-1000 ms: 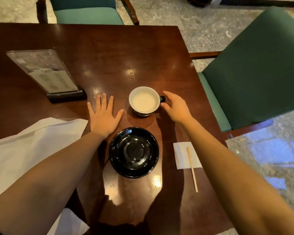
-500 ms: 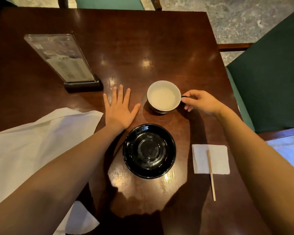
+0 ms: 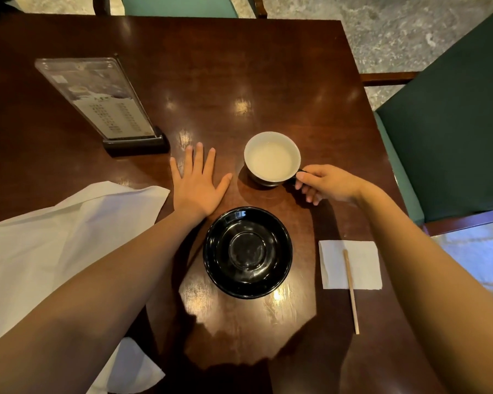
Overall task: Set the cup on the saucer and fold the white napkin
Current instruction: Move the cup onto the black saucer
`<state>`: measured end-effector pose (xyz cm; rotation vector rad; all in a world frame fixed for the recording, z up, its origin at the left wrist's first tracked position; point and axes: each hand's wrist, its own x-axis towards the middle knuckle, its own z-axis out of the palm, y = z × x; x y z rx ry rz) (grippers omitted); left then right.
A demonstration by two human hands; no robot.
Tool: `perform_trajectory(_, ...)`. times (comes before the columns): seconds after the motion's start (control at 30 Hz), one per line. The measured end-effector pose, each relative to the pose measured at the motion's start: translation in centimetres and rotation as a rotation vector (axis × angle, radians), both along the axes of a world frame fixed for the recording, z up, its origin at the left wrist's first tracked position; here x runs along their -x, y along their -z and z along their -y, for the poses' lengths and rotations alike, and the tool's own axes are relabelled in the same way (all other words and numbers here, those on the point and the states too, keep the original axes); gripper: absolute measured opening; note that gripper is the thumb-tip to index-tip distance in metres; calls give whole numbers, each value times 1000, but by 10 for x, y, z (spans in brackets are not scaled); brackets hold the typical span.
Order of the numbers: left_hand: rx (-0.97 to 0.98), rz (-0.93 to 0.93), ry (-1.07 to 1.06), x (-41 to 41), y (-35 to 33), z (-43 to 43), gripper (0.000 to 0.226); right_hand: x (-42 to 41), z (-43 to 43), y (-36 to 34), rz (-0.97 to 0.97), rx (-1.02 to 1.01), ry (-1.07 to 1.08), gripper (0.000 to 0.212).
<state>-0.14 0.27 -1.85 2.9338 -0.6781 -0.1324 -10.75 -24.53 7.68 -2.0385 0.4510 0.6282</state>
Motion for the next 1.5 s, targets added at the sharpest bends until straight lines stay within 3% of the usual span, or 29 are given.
perform_trajectory(0.23, -2, 1, 3, 1, -1, 0, 72, 17, -9, 12, 148, -41, 73, 28)
perform_trajectory(0.7, -29, 9, 16, 1, -2, -1, 78, 58, -22, -9, 204, -186, -94, 31)
perform_trajectory(1.0, 11, 22, 4, 0, 4, 0, 74, 85, -34, -1, 166, -263, -225, 27)
perform_trajectory(1.23, 14, 32, 2, -2, 6, 0, 74, 89, -41, 4, 119, -281, -286, 38)
perform_trajectory(1.5, 19, 45, -4, -2, 5, 0, 74, 87, -43, 7, 106, -257, -372, 32)
